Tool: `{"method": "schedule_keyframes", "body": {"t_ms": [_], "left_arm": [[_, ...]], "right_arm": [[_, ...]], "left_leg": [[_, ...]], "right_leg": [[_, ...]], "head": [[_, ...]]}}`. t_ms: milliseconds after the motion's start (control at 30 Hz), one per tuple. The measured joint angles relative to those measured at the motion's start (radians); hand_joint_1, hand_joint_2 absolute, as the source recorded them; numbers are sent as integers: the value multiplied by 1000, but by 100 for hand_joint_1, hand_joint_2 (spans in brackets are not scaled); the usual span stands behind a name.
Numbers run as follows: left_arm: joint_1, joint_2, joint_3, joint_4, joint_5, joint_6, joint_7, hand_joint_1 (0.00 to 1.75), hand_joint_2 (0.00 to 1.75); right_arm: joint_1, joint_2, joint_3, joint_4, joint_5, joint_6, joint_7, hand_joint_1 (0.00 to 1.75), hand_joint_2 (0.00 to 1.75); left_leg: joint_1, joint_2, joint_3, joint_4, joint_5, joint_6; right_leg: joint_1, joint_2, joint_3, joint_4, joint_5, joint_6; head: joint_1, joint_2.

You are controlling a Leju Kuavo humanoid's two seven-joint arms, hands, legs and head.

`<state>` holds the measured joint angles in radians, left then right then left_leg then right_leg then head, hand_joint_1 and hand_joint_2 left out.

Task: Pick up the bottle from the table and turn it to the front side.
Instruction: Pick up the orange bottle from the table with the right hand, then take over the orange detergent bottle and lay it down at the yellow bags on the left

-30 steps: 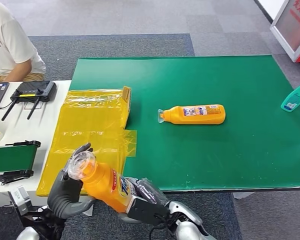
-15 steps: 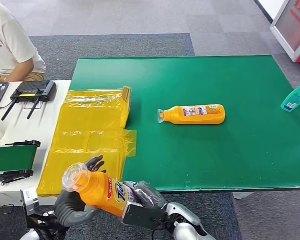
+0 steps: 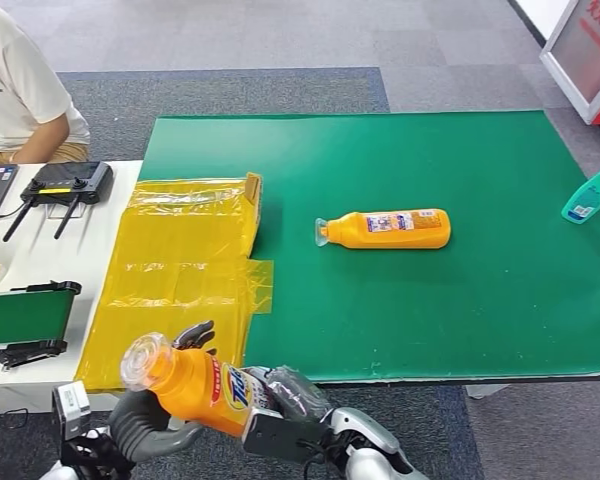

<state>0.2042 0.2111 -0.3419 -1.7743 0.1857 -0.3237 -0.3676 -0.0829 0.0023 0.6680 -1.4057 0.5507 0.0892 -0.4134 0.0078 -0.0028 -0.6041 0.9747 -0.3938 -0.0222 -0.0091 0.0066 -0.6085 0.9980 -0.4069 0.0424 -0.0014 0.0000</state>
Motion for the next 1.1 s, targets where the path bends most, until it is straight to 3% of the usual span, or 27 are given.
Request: {"method": "schedule_keyframes", "body": {"t_ms": [333,400,433,500,533,567,833,1100], "left_arm": [[25,5,8,-29,-13,-3,-29,175,175],[33,2,15,-37,-12,-7,-29,175,175],[37,1,19,-41,-11,-8,-29,175,175],[44,-2,26,-47,-6,-10,-29,175,175],[47,-4,31,-50,-1,-10,-29,175,175],[51,-6,37,-54,5,-10,-29,175,175],[66,-35,123,-86,-9,21,-17,175,175],[94,-128,236,-95,-112,57,9,175,175]], "right_arm": [[43,-10,1,-14,14,-32,-2,175,175],[55,-12,-2,-23,18,-36,-3,165,175],[60,-12,-4,-27,20,-37,-3,140,175],[67,-13,-8,-35,22,-37,-4,53,175],[70,-13,-9,-37,23,-37,-4,18,175],[71,-13,-11,-39,23,-37,-3,0,175],[69,-19,-39,-43,14,-14,29,0,175],[93,-19,-93,-67,-22,-10,54,0,175]], "left_leg": [[0,0,0,0,0,0],[0,0,0,0,0,0],[0,0,0,0,-1,0],[0,0,0,0,-1,0],[0,0,0,0,0,0],[0,0,0,0,0,-1],[0,0,0,0,0,0],[0,0,0,0,0,0]], "right_leg": [[0,0,0,0,0,0],[0,0,0,0,0,0],[0,0,0,0,0,0],[0,0,0,0,0,0],[0,0,0,0,0,0],[0,0,0,0,0,0],[0,0,0,0,0,0],[0,0,0,0,0,0]], "head": [[0,0],[0,0],[0,0],[0,0],[0,0],[0,0],[0,0],[0,0]]}}
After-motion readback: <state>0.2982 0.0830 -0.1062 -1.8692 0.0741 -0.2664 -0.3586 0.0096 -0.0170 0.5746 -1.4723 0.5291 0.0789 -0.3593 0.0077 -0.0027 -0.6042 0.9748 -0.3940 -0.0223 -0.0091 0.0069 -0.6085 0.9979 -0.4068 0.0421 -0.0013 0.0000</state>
